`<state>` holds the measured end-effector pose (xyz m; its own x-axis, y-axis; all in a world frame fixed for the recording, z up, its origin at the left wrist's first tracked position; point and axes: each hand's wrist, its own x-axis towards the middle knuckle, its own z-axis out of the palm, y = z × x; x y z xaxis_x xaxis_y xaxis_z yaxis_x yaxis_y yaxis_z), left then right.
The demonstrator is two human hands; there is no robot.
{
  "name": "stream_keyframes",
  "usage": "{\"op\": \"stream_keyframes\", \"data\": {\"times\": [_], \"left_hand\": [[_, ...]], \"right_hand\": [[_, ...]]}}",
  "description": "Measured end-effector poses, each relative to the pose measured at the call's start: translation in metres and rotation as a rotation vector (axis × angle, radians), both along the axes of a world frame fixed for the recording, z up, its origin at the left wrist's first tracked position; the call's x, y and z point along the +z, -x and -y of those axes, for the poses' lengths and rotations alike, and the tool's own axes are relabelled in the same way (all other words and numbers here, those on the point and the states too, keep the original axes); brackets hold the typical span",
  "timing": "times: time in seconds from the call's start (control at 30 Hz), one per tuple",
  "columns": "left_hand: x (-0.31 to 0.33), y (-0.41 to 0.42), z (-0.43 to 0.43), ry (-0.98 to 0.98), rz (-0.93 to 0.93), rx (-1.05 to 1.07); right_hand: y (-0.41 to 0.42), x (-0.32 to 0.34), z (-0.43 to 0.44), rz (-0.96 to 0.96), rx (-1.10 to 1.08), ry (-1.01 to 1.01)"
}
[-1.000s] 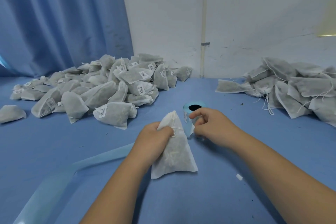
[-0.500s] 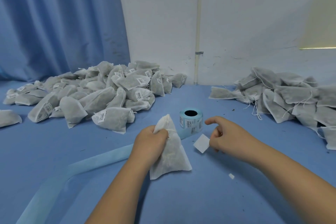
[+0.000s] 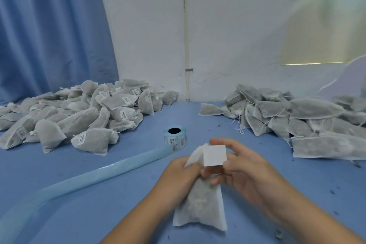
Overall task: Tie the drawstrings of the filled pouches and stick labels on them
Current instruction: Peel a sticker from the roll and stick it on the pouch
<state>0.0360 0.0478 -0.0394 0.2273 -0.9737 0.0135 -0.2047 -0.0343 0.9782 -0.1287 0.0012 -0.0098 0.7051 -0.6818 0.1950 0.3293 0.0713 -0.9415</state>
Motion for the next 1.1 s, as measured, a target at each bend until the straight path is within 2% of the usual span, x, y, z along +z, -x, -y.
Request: {"op": "stream_keyframes", "data": {"times": [0.23,0.5,0.67,0.73,0.87,1.0,1.1], "left_hand": [[0.004,0.045,0.01,0.021,-0.071,-0.099],[-0.011,0.052,0.024,0.008,-0.253,-0.218],[-0.02,0.054,0.025,0.032,-0.244,-0.163],[-0.021,0.054,0.024,0.034,-0.247,-0.132],[-0.02,0.054,0.023,0.053,-0.253,-0.012],[-0.018,0.056,0.02,0.062,-0.265,0.056],[-0.017,0.058,0.02,0.069,-0.253,0.08]], "right_hand": [[0.033,-0.005,0.018,0.102,-0.235,-0.097],[0.042,-0.004,0.024,0.081,-0.349,-0.09],[0.04,-0.006,0.024,0.042,-0.368,-0.077],[0.041,-0.007,0.023,-0.026,-0.427,-0.017],[0.044,-0.013,0.02,-0.252,-0.634,0.26],[0.038,-0.02,0.013,-0.35,-0.769,0.541],[0.034,-0.026,0.01,-0.397,-0.827,0.649]]}}
